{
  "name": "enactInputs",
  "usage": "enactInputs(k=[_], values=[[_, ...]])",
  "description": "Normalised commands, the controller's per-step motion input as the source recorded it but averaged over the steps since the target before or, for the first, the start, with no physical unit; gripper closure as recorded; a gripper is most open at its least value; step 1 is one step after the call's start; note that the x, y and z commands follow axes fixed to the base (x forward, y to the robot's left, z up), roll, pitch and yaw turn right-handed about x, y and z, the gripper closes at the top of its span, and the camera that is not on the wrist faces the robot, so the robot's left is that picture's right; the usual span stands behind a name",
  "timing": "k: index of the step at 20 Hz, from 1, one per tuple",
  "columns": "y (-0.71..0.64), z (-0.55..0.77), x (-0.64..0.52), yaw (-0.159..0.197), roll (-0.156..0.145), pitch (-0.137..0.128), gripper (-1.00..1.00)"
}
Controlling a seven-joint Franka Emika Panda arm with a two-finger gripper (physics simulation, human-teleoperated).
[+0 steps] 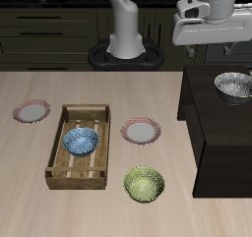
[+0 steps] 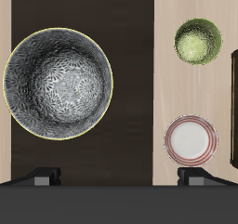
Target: Place the black bowl onto the plate that is next to the blue bowl
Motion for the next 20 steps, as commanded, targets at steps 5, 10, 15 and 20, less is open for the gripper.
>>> enactInputs(k=[5, 10, 15, 20], values=[[0.12, 0.04, 0.14, -0.010, -0.022, -0.012, -1.00], [0.08, 0.03, 0.21, -0.002, -0.036, -0.006, -1.00], [0.01, 0.02, 0.11, -0.003, -0.015, -0.005, -1.00], [-0.06, -0.21, 0.21, 0.010, -0.018, 0.027, -1.00]])
